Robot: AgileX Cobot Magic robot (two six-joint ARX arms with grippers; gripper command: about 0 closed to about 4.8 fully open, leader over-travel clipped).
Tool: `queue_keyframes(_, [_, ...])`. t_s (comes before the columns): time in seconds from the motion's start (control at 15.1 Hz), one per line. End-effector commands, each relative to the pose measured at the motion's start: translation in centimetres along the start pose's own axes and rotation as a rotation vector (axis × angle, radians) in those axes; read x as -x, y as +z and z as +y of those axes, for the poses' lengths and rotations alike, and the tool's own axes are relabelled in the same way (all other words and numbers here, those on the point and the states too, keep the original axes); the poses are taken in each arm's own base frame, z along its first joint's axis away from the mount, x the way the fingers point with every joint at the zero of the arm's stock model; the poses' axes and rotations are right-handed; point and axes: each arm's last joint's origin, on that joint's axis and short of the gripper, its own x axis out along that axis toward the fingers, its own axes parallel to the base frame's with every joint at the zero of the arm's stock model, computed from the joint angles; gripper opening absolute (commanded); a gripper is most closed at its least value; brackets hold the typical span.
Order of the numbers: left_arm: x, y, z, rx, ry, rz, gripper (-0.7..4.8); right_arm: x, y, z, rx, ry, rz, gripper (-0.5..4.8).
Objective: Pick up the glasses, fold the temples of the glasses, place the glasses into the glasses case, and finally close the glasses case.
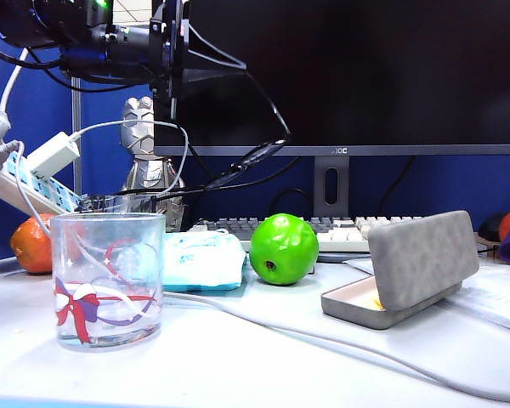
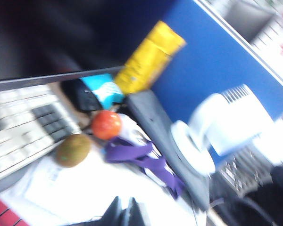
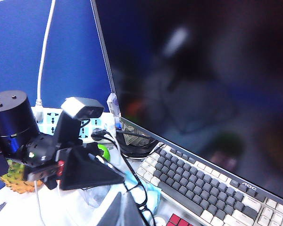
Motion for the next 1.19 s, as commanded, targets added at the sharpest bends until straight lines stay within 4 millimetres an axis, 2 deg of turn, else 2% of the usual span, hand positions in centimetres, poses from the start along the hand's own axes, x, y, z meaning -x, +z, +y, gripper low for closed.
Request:
queue_keyframes(0.07, [0.0, -0.3, 0.1, 0.070, 0.030, 0.020, -0.06, 0.3, 0.2, 0.1, -0.001, 0.000, -0.015, -0.01])
queue_keyframes(0.27, [-0.1, -0.7, 0.6, 0.107, 0.053, 0.033, -0.06, 0.3, 0.2, 0.1, -0.001, 0.002, -0.015, -0.01])
queue_keyframes(0.46, [-0.2, -1.7, 1.9, 0.187, 0.199, 0.015, -0.06, 0.4, 0.3, 0.1, 0.000, 0.004, -0.017, -0.01])
queue_keyframes(0.66, [-0.4, -2.2, 2.6, 0.217, 0.209, 0.020, -0.06, 0.4, 0.3, 0.1, 0.000, 0.004, -0.017, -0.01])
queue_keyframes(0.8, [-1.0, -2.1, 2.1, 0.194, 0.133, 0.028, -0.06, 0.4, 0.3, 0.1, 0.000, 0.004, -0.016, -0.01])
queue_keyframes(0.99, [-3.3, -1.5, -0.7, 0.045, -0.116, 0.047, -0.06, 0.6, 0.3, 0.2, -0.091, 0.005, -0.015, -0.01])
queue_keyframes(1.19, [-4.8, -1.5, -2.5, -0.030, -0.221, 0.060, -0.06, 0.7, 0.0, 0.1, -0.125, -0.004, 0.012, -0.01])
